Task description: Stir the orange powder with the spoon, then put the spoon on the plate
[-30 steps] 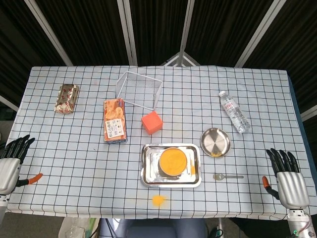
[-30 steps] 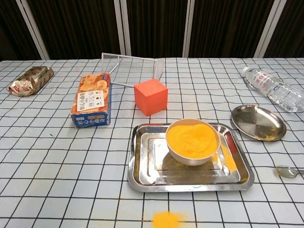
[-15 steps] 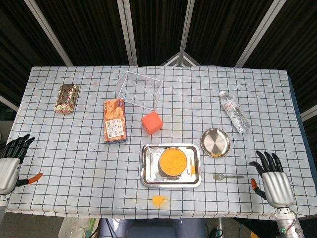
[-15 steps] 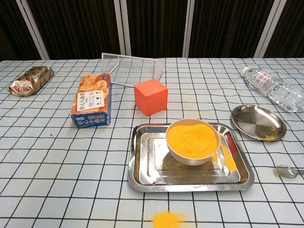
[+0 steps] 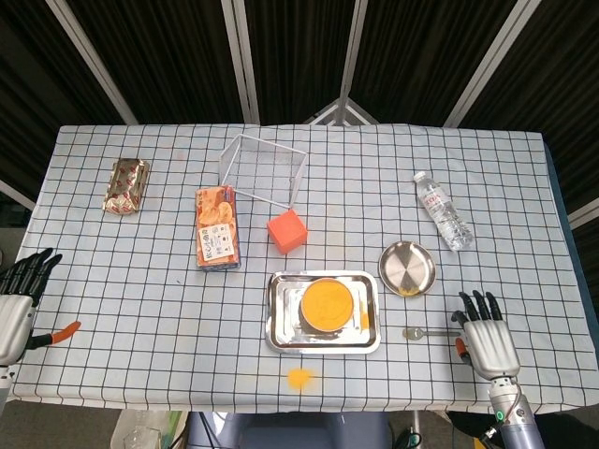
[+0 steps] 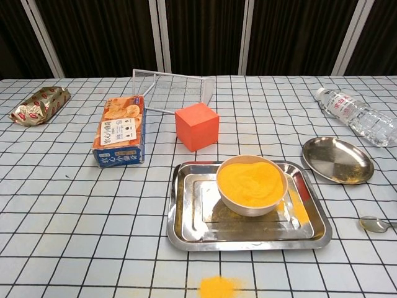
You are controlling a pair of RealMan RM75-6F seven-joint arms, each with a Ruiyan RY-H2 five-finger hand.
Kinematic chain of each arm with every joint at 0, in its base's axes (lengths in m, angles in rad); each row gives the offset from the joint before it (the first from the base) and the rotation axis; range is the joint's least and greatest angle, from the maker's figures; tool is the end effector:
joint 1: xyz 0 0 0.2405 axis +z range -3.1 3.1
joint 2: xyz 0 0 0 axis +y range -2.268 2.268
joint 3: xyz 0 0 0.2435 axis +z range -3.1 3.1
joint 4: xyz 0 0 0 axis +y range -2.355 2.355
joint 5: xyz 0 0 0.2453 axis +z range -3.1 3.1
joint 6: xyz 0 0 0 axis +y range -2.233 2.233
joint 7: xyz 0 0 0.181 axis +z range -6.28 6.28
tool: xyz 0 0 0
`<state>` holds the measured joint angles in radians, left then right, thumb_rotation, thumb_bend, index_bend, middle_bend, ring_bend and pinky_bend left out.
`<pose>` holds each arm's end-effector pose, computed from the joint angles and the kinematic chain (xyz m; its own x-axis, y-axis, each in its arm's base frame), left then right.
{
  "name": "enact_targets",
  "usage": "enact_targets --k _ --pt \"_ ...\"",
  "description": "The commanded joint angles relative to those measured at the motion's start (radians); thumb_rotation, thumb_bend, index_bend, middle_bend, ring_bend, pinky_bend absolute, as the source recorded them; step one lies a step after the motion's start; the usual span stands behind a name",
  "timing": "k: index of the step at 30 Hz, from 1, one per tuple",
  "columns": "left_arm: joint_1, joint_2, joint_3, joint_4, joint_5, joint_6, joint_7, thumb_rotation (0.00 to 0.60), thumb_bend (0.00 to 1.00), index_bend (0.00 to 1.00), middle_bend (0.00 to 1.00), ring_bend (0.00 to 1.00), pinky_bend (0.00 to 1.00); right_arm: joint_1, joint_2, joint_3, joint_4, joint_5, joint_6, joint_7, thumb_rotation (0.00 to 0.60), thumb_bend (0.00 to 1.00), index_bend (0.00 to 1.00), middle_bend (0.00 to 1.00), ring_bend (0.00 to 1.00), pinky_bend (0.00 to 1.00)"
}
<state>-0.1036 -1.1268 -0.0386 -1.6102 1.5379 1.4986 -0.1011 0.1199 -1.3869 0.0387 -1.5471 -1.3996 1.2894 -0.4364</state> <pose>-0.3026 0.2228 0.1164 0.2981 -0.0006 0.9545 0.9526 -0.0643 -0.2975 -0.3038 -0.2205 0.0086 0.5775 -0.2189 0.7865 -0.8109 -0.0420 0.5837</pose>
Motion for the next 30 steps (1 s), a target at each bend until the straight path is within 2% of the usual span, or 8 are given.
enact_targets --k 1,11,30 --pt "0.000 0.000 -0.003 0.001 -0.009 -0.002 -0.009 0.600 0.00 0.00 0.00 0.00 0.00 0.006 -0.018 0.007 0.018 0.026 -0.014 -0.021 0.600 0.45 0.42 0.14 0.00 0.00" --pt "0.000 0.001 -0.003 -0.005 -0.023 -0.013 0.004 0.600 0.00 0.00 0.00 0.00 0.00 0.016 -0.072 -0.004 0.071 0.031 -0.013 -0.042 0.600 0.45 0.51 0.18 0.00 0.00" --pt "-0.002 0.000 -0.003 -0.004 -0.026 -0.018 0.016 0.600 0.00 0.00 0.00 0.00 0.00 0.026 -0.123 -0.014 0.131 0.020 0.001 -0.034 0.600 0.45 0.51 0.18 0.00 0.00"
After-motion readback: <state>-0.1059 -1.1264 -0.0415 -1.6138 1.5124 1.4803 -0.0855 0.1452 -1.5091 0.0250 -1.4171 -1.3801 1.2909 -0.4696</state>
